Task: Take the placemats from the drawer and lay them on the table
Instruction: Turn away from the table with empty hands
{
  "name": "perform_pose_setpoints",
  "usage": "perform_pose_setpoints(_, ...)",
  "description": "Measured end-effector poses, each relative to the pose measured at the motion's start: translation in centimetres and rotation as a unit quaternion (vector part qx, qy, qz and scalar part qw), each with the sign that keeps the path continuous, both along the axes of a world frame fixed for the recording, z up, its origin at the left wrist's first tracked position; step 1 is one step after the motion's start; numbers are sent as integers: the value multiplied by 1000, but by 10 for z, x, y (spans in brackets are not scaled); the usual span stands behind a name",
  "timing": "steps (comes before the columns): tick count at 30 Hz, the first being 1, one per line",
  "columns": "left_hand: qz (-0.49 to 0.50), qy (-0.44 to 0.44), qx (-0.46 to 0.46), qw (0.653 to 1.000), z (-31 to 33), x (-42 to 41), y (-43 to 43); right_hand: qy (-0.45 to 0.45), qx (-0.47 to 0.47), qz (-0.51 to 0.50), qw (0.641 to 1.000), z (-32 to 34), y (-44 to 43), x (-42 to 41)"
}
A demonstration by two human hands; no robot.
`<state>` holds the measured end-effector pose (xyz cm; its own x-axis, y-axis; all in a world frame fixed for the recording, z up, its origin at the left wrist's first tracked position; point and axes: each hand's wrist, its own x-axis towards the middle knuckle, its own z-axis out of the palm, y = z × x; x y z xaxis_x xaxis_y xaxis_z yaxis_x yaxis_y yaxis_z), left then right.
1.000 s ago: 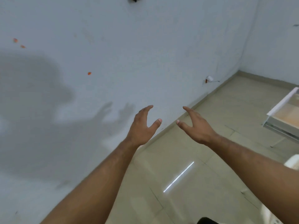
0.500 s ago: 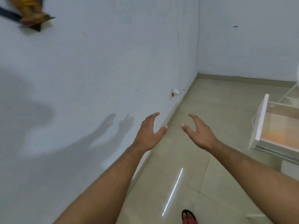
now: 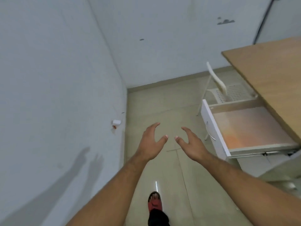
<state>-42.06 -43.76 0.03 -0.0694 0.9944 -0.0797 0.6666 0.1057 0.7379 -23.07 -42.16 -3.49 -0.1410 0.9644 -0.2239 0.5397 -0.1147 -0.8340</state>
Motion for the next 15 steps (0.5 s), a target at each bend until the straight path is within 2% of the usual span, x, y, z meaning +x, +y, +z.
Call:
perform_pose_setpoints(3,-57,-34,-37,997,-11,-4,57,52,-54,-135,988,-5,34,-4)
perform_pose_setpoints(6,-113,-84,-94,986,-20,5,109,115,-129,-282,944,-18,58,-2)
perform_pose_setpoints(9,-120,-159,-188,962,-27,27,156,181,-176,-403,880,-36,72,7)
perform_pose_setpoints(12,-107,-164,-293,936,-41,51,187,256,-227,-472,813,-52,78,20)
perform_pose_setpoints(15,-125,-158,-398,895,-59,79,214,364,-255,-543,712,-72,86,38)
